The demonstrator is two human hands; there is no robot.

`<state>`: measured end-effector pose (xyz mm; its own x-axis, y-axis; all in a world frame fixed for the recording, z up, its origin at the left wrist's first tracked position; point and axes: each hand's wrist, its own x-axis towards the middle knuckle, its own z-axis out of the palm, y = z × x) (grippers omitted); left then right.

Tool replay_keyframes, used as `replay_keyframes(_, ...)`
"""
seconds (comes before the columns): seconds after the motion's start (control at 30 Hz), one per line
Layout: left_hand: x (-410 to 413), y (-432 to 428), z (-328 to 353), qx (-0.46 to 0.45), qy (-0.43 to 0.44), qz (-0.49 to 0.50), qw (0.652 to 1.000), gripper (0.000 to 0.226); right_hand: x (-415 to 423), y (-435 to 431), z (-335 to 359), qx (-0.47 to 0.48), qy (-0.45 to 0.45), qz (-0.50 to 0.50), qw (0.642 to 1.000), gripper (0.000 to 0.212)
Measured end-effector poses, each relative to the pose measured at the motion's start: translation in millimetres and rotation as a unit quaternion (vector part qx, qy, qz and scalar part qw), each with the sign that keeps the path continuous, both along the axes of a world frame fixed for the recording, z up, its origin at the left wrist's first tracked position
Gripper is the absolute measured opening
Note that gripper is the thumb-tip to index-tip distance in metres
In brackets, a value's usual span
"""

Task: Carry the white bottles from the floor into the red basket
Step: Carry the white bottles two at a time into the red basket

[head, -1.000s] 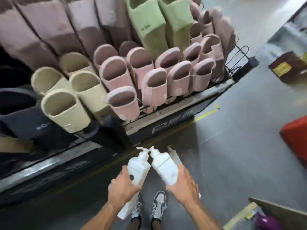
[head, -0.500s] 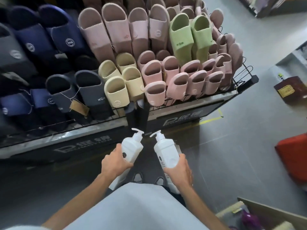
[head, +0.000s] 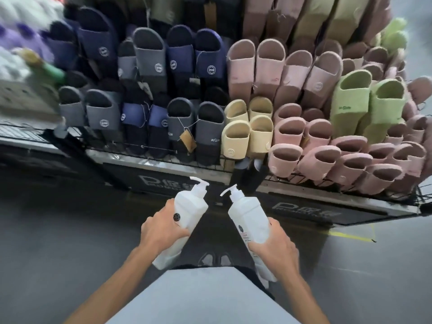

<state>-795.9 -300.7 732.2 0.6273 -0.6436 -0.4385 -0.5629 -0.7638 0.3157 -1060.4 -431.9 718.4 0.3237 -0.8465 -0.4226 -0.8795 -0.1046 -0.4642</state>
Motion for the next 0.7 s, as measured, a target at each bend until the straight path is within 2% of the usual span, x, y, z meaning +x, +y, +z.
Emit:
replay_keyframes(0.2, -23.5, 33.0, 27.1, -0.043, -0.020, 0.093, 0.994, 0.071, 14.1, -4.4, 12.7, -0.035, -0.019, 0.105, 0.994, 0.071)
replay_keyframes(0.37, -31.4, 59.7, 40.9, -0.067, -0.037, 0.165, 0.983, 0.085, 40.7, -9.3, 29.7, -0.054, -0.027, 0.203, 0.977, 0.074)
replay_keyframes(0.53, -14.2, 89.6, 63.9, -0.096, -0.051, 0.229, 0.967, 0.097, 94.9, -18.7, 64.1, -0.093, -0.021, 0.336, 0.937, 0.069)
replay_keyframes(0.7, 12.7, 127.7, 84.4, -0.100, -0.090, 0.296, 0.946, 0.103, 166.7, -1.5, 95.7, -0.120, -0.027, 0.417, 0.901, 0.068)
